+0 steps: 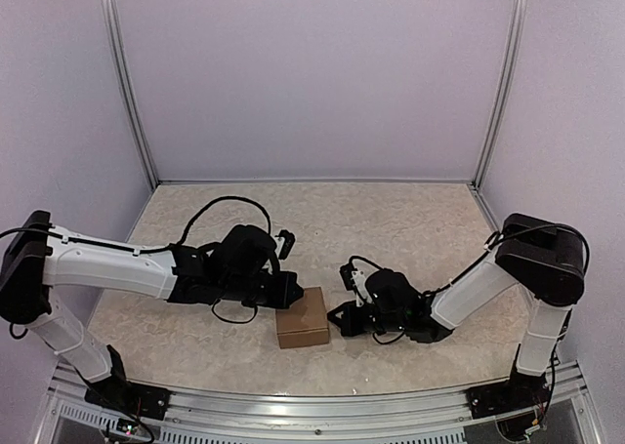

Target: Fold the paper box

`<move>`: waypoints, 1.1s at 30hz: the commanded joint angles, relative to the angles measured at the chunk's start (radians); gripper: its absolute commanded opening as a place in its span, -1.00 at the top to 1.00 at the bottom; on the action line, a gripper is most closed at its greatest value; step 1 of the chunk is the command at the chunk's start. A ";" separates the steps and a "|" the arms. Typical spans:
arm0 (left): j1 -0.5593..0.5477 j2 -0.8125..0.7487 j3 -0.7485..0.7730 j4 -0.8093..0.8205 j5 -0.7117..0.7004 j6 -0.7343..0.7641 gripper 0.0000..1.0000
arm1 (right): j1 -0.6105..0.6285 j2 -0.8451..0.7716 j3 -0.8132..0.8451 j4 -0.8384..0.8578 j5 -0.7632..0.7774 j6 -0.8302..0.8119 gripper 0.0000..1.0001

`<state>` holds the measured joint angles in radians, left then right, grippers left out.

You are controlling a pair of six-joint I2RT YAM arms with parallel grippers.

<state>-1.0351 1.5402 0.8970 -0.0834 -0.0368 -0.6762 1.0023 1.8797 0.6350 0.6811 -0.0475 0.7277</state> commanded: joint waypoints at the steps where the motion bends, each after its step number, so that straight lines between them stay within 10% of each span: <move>1: 0.000 0.021 0.036 0.002 0.005 0.023 1.00 | -0.017 -0.070 -0.048 -0.264 0.086 -0.056 1.00; 17: 0.088 -0.099 -0.043 -0.163 -0.170 0.009 1.00 | -0.015 -0.314 -0.036 -0.475 0.097 -0.174 1.00; 33: 0.060 -0.072 -0.154 -0.136 -0.097 -0.149 1.00 | -0.003 -0.180 0.128 -0.493 0.050 -0.173 1.00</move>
<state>-0.9558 1.4258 0.7471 -0.2687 -0.1970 -0.7891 0.9928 1.6524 0.7284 0.2058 0.0162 0.5518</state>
